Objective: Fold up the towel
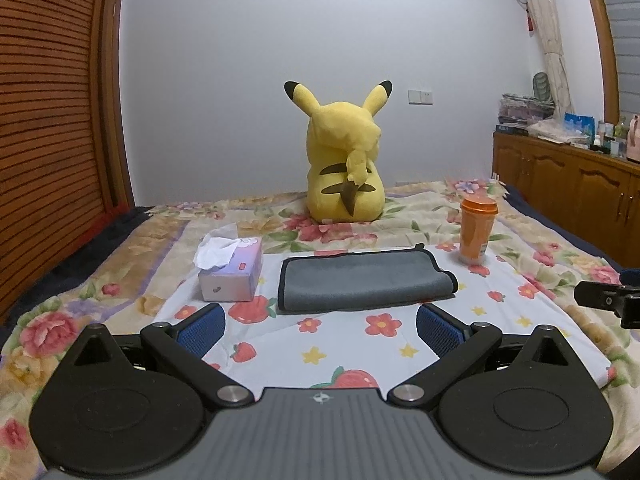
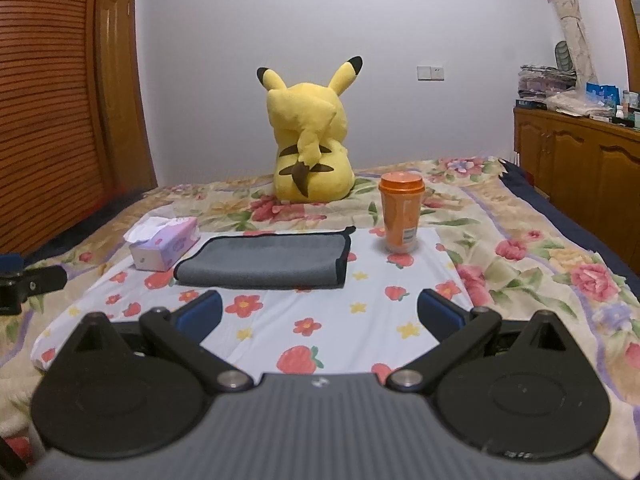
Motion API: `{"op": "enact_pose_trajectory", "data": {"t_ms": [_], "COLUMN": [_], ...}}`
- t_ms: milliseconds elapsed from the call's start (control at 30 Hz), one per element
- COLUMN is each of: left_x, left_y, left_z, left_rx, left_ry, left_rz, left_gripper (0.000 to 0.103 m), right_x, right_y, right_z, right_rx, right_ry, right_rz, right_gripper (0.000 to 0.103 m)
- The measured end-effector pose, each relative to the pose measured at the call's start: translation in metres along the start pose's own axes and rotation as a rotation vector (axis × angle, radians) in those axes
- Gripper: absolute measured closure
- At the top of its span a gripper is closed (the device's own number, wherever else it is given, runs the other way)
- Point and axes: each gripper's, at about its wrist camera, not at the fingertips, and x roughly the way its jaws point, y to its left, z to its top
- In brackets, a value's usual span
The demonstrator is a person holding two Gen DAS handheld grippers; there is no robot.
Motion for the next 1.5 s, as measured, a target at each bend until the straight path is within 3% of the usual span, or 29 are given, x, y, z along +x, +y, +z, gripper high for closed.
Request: {"op": "enact_pose_trajectory", "data": {"t_ms": [567, 1500], "left_x": [-0.0055, -0.0076], "left_y": [-0.0026, -0.0054], "left_z": [0.0017, 0.0007], "left_rx": [0.018, 0.024], "left_ry": [-0.038, -0.040], "left_rz": [0.008, 0.004], "left_gripper": [0.000, 0.000], "right_x": [-0.0071, -0.0069], "right_y": [-0.0005, -0.0019], "right_z": [0.0020, 0.0016], "right_rx": [-0.001, 0.003], "right_ry": [-0.053, -0.054], "right_rz": [-0.008, -0.011], "right_gripper": [0.000, 0.000]}}
